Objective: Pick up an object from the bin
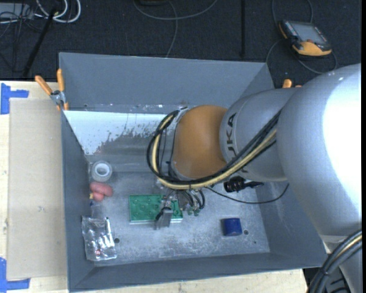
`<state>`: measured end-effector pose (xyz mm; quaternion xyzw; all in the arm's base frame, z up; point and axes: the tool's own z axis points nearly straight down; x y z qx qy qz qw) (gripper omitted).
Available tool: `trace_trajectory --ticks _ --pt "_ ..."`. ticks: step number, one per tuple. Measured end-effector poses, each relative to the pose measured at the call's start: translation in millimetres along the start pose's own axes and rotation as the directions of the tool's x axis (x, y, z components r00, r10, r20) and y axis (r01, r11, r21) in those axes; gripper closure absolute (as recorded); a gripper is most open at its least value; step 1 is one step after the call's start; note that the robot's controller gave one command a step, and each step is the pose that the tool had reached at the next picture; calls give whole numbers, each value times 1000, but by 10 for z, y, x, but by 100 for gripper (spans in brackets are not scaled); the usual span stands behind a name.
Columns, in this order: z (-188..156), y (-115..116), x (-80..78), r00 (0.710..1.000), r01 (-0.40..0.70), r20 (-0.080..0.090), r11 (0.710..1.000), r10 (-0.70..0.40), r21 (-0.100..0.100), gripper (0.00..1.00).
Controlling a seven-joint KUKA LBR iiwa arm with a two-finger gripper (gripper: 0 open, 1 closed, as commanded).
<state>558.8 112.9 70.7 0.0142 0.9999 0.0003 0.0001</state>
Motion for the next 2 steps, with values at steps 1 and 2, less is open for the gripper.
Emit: trace_trajectory --ticks 1,2 --pt "-1873 104 155 1000 -22 8 1000 22 -2 100" --pt "-1699 27 -281 948 318 1 948 -318 1 100"
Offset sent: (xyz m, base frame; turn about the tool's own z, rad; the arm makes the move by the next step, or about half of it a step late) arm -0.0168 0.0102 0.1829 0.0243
